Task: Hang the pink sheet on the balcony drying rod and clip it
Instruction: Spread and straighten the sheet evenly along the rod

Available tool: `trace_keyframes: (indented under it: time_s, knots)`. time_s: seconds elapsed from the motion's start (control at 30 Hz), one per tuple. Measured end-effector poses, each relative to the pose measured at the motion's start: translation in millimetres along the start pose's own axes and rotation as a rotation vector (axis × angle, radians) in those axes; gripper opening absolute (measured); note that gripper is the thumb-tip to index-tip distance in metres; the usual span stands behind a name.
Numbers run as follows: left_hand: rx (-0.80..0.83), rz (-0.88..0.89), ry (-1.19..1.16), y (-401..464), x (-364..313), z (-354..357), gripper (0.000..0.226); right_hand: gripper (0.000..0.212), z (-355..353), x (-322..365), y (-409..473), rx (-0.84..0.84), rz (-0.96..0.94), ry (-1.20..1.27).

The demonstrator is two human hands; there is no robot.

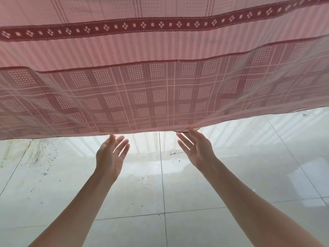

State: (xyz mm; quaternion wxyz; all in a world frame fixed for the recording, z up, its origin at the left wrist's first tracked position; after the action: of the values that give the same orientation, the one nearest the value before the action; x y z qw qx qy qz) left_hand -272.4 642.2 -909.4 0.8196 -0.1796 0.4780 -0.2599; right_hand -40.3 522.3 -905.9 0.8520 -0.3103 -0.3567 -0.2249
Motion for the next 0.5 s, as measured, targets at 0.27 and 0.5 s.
trace_keyframes:
  time_s: [0.27,0.5]
  knots:
    - [0.461,0.287,1.423,-39.2,102.3,103.4,0.032,0.035,-83.5,46.3,-39.8,-0.078,-0.142,-1.019]
    - [0.827,0.622,1.739,-109.7,156.8,195.0,0.05,0.063,-164.4,166.1,-93.9,-0.061,-0.128,-1.917]
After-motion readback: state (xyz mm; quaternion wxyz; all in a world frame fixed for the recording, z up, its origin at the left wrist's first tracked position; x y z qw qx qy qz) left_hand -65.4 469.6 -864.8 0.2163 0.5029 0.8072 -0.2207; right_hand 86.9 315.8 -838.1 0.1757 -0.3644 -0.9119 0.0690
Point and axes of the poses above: each hand's wrist, its own y-axis towards the middle knuckle, its own z-axis out of the palm, x = y × z, the point moved 10 cm from there along y, towards the middle knuckle, and after that the axes turned 9 degrees about -z, right-handed, at the moved point
